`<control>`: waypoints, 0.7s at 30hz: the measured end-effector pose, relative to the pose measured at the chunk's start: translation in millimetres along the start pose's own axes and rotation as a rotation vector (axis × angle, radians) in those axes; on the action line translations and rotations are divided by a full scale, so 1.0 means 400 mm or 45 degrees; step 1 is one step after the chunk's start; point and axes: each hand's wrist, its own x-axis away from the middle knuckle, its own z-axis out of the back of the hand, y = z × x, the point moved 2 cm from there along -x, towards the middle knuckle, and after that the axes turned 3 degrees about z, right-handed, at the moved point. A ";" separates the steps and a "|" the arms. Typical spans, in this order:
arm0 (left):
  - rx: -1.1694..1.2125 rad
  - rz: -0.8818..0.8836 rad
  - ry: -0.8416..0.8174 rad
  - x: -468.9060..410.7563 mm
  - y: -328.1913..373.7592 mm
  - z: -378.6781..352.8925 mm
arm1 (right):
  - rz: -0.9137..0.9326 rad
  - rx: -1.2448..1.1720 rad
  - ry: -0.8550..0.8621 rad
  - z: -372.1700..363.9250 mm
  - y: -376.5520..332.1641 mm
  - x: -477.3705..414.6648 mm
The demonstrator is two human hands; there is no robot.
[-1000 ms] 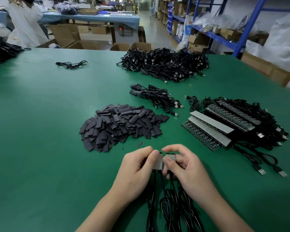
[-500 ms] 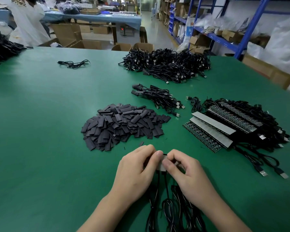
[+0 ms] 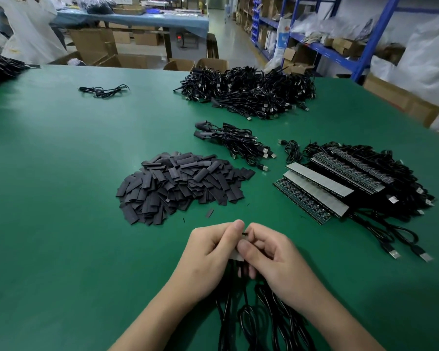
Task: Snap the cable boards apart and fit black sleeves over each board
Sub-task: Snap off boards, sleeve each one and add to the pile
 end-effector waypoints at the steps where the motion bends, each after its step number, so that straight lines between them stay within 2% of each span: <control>1: 0.068 0.031 -0.023 0.000 0.000 -0.002 | -0.007 -0.084 -0.021 0.000 -0.001 -0.002; 7: 0.223 0.038 -0.053 0.000 0.000 -0.013 | -0.036 -0.303 -0.033 -0.003 -0.003 0.001; 13: 0.197 0.057 0.047 0.005 0.002 -0.011 | -0.074 -0.446 -0.009 -0.018 -0.004 -0.002; 21: 0.206 0.040 0.021 0.008 0.007 -0.015 | -0.044 -0.515 -0.011 -0.017 -0.001 0.004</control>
